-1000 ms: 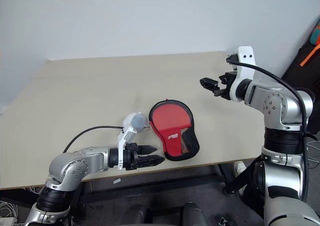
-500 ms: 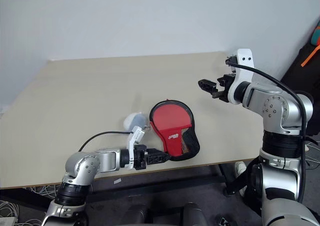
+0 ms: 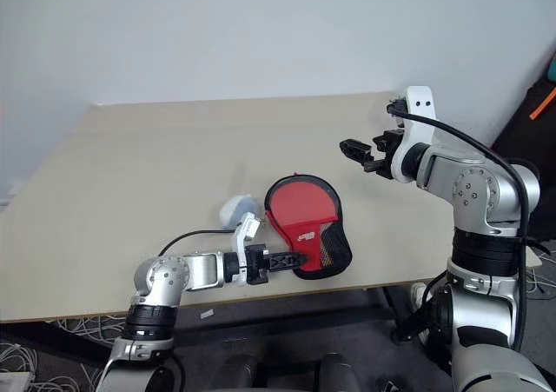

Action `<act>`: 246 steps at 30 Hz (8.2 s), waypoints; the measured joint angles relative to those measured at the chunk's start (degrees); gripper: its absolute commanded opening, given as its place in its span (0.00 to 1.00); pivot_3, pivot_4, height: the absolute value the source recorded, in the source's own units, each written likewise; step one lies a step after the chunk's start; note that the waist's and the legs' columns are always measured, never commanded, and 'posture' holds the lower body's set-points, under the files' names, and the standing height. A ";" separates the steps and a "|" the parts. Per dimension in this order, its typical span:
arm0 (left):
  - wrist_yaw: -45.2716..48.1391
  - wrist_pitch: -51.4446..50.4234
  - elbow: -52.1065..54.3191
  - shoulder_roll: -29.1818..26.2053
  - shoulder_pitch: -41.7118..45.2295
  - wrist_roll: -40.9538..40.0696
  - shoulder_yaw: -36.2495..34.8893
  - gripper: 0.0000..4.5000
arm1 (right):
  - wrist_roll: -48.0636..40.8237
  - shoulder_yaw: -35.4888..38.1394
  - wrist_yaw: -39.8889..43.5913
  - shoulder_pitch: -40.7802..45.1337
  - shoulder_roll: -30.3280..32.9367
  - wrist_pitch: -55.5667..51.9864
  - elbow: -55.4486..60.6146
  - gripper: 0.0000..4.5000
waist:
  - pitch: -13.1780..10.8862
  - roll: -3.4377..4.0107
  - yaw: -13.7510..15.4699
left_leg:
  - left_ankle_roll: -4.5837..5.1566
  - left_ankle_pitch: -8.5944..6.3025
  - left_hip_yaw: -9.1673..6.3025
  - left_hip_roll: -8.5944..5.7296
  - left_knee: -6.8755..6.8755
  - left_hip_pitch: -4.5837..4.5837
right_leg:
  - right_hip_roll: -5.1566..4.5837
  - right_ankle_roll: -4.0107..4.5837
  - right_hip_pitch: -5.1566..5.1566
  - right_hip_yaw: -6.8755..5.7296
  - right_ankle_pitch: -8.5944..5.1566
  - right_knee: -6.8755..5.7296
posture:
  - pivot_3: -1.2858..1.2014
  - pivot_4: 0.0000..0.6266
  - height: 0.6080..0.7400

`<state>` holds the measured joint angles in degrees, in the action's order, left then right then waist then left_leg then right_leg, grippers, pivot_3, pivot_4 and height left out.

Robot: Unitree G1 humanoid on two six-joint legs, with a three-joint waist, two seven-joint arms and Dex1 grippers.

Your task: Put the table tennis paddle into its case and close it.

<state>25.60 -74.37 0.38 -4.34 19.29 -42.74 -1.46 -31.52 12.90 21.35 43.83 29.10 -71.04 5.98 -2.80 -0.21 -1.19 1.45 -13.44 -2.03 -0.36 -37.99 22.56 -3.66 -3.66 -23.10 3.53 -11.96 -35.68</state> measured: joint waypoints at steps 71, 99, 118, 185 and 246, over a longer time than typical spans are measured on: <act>-29.27 -17.73 12.09 -10.35 -2.25 -29.95 3.45 0.69 | -2.13 -0.86 -1.85 0.10 -4.64 -4.01 1.74 1.00 | 0.15 0.19 -0.28 | 0.01 0.03 0.01 -0.01 0.32 0.08 | 0.04 0.06 -0.33 0.13 -0.11 0.02 | 0.52 0.00 1.00; 4.02 35.35 22.10 -23.25 -0.73 19.52 29.74 0.01 | 3.32 -11.95 7.66 7.69 -3.57 7.90 -13.06 1.00 | 0.04 0.21 -1.55 | 0.04 0.04 0.20 0.00 0.51 0.10 | 0.04 0.02 -0.41 0.28 -0.11 0.13 | 0.52 0.00 1.00; 9.19 51.94 9.40 -15.38 -7.72 32.85 32.68 0.01 | 13.11 -30.67 32.50 19.51 -10.92 24.55 -31.54 1.00 | 0.05 0.23 -1.50 | 0.03 0.04 0.09 0.03 0.43 0.08 | 0.08 -0.13 -0.37 0.20 -0.02 0.02 | 0.52 0.00 1.00; 10.27 61.53 -3.66 -6.82 -4.88 39.72 29.62 0.00 | 38.22 -28.06 34.88 28.36 -32.58 51.02 -77.04 0.05 | 0.13 0.28 -1.99 | -0.01 0.03 -0.07 0.08 0.19 -0.02 | 0.21 -0.10 -0.27 0.15 0.02 -0.30 | 0.52 0.00 1.00; 11.30 65.07 -14.71 -3.34 1.51 39.74 29.16 0.00 | 42.65 -22.59 18.19 11.63 -3.73 47.45 -59.94 0.05 | 0.24 0.45 -1.42 | 0.08 0.12 -0.16 -0.06 0.09 -0.45 | 0.25 -0.11 0.49 0.31 0.00 -0.06 | 0.52 0.00 1.00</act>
<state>36.91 -9.30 -14.33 -7.68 20.80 -3.00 27.70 11.13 -9.69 39.54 55.46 25.37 -23.58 -53.96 -2.55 0.24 -2.60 1.53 -13.31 -2.19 -0.41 -37.91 22.11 -3.41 -3.77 -22.61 3.84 -11.96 -35.74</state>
